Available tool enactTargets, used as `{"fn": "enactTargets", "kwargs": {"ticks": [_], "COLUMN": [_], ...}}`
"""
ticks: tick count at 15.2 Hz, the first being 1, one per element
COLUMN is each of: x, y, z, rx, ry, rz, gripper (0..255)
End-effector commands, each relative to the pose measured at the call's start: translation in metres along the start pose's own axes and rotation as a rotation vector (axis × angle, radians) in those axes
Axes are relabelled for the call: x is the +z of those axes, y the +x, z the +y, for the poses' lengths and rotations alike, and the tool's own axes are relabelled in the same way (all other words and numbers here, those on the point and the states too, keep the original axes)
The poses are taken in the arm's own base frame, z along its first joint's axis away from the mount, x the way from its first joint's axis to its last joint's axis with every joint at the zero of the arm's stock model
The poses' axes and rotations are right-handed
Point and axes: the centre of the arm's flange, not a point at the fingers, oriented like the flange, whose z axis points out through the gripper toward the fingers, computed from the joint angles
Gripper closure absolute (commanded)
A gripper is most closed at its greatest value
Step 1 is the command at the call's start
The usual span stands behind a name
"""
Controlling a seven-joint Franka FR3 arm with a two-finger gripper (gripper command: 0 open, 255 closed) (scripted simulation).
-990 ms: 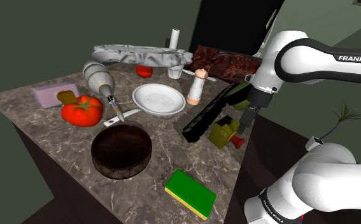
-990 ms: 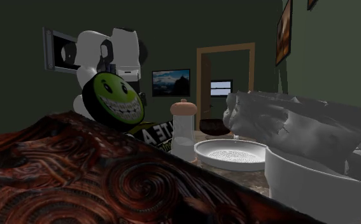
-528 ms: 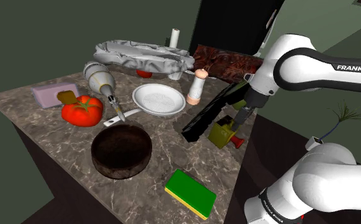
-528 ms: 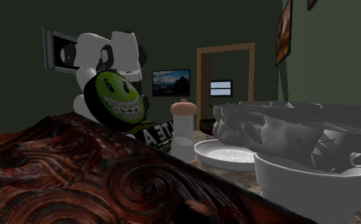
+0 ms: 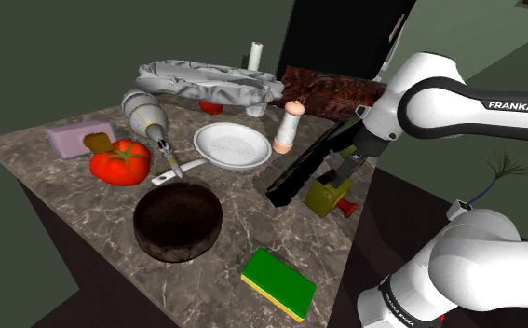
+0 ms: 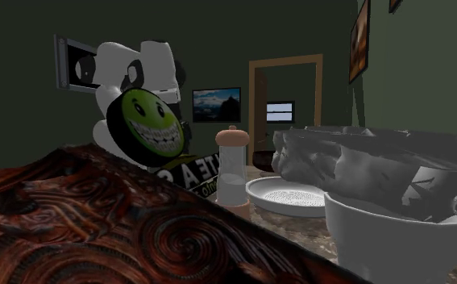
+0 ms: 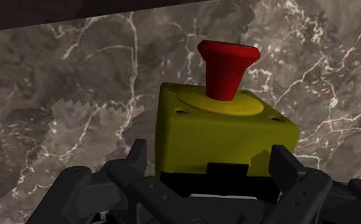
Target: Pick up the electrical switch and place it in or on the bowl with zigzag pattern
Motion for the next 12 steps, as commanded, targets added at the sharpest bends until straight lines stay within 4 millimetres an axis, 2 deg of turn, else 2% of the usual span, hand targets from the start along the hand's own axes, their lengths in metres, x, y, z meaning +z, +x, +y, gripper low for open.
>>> {"fn": "enactTargets", "kwargs": {"ticks": [1, 2, 3, 5, 6, 7, 8, 9, 10, 12], "x": [0.033, 0.029, 0.025, 0.057, 0.066, 0.072, 0.081, 0.076, 0.037, 0.026], "y": [-0.023, -0.026, -0.037, -0.033, -0.028, -0.031, -0.028, -0.014, -0.026, -0.025], "z": [-0.002, -0.016, -0.024, -0.018, -0.031, -0.017, -0.013, -0.008, -0.004, -0.005], "rx": [0.02, 0.019, 0.019, 0.019, 0.02, 0.017, 0.016, 0.015, 0.02, 0.02], "ry": [0.071, 0.064, 0.059, 0.064, 0.055, 0.067, 0.069, 0.073, 0.069, 0.069], "rz": [-0.214, -0.216, -0.216, -0.216, -0.219, -0.216, -0.217, -0.218, -0.214, -0.214], "gripper": [255, 255, 255, 255, 255, 255, 255, 255, 255, 255]}}
